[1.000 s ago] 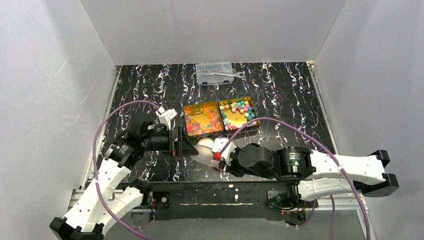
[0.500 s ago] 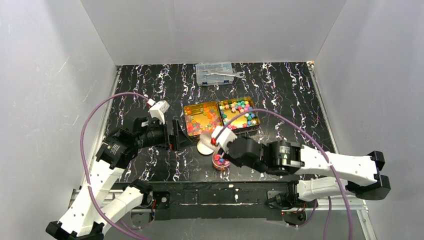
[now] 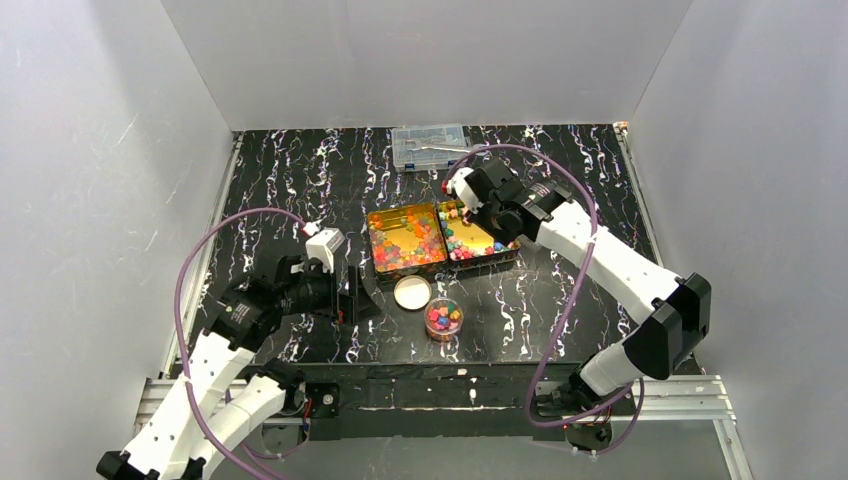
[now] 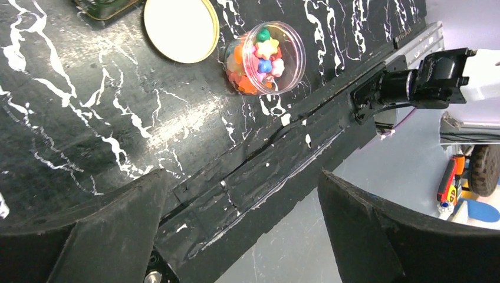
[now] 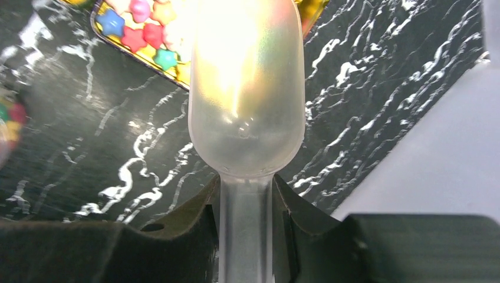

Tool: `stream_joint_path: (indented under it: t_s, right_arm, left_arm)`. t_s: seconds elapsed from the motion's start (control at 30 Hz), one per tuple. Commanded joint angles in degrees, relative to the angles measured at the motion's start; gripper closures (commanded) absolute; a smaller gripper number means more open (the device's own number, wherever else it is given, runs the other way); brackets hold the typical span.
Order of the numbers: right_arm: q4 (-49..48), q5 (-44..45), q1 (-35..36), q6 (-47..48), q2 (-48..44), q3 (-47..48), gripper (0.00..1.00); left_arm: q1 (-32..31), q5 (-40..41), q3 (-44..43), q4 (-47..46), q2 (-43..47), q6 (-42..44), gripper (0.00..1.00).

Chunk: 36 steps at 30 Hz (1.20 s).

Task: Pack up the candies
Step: Scoop the fake candies from the storage box.

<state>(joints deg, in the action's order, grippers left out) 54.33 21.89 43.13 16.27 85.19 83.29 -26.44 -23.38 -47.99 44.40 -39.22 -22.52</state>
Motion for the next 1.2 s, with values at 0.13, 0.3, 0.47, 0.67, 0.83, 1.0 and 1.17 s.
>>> stream_joint_path:
  t_s: [0.13,0.3,0.47,0.67,0.83,1.0,1.17]
  right_arm:
    - [2.53,1.66,-2.06,22.44,0.90,4.16,0.99]
    - [4.26,2.35,-2.89,31.14,3.19,5.12,0.99]
    - [4.72,2.91,-4.01,36.75,6.19,5.39,0.99]
    - [4.84,5.29,-5.35,42.75,8.24,5.03,0.99]
    - [4.40,6.45,-6.63,47.14,8.86,2.79,0.99]
    - [3.03,7.67,-7.27,49.68,9.31,-0.43,0.99]
    - [2.44,6.42,-7.28,50.94,9.63,-1.80,0.99]
  left_arm:
    - [-0.02,-5.88,6.24,-9.25,-0.37,0.33,0.02]
    - [-0.02,-7.14,7.02,-9.95,-0.61,0.37,0.02]
    - [-0.04,-7.35,7.36,-10.08,-0.04,0.37,0.02]
    - [-0.02,-6.86,7.51,-10.13,0.86,0.36,0.02]
    - [-0.07,-6.67,7.56,-10.13,1.89,0.38,0.02]
    - [-0.50,-6.67,7.65,-10.13,2.37,0.38,0.02]
    - [-0.81,-6.46,7.69,-10.12,3.07,0.37,0.02]
